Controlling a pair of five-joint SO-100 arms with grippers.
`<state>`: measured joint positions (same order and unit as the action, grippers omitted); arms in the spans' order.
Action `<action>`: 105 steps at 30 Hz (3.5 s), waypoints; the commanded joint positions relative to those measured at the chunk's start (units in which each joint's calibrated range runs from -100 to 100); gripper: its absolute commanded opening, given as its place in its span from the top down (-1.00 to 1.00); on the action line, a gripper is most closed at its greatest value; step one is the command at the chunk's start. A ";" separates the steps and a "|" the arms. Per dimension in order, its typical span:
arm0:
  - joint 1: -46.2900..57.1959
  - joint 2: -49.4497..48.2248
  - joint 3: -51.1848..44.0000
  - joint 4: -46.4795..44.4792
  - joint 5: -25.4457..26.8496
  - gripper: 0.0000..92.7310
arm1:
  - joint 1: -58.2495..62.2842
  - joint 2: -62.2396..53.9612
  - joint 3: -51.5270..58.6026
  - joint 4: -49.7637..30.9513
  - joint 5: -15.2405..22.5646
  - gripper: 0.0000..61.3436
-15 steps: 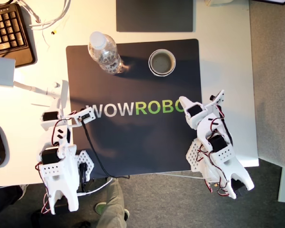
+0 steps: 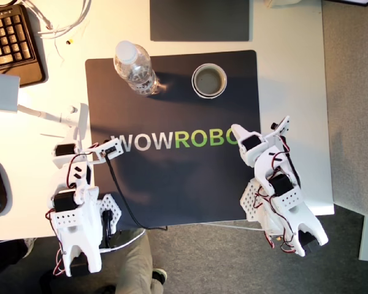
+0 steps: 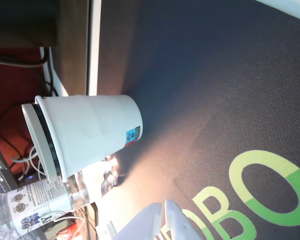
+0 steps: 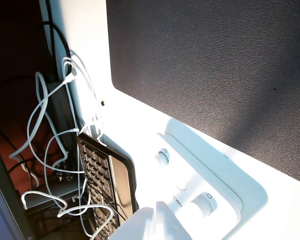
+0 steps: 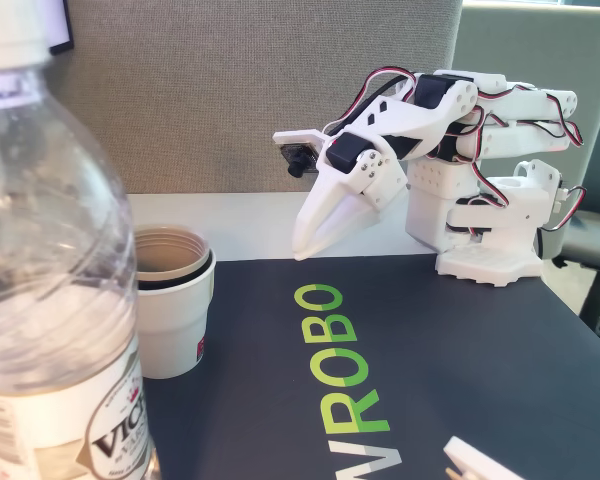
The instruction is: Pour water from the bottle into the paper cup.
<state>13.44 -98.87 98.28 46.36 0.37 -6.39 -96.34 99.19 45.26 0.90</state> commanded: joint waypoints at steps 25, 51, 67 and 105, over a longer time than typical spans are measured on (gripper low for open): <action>-2.31 -0.87 1.63 -2.16 0.20 1.00 | -0.72 -0.91 0.81 0.41 -0.29 0.99; 2.79 16.59 -7.91 -8.60 4.20 1.00 | 18.05 53.79 0.08 -56.69 28.08 0.99; 30.93 66.63 -23.36 -64.32 38.78 1.00 | 17.57 117.68 -4.37 -124.99 50.99 1.00; 31.33 113.03 -50.16 -99.35 45.08 -0.83 | -0.12 118.80 -33.17 -120.34 51.43 -0.66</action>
<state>46.34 18.90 48.71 -53.11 46.08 -3.60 22.27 71.02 -72.26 52.58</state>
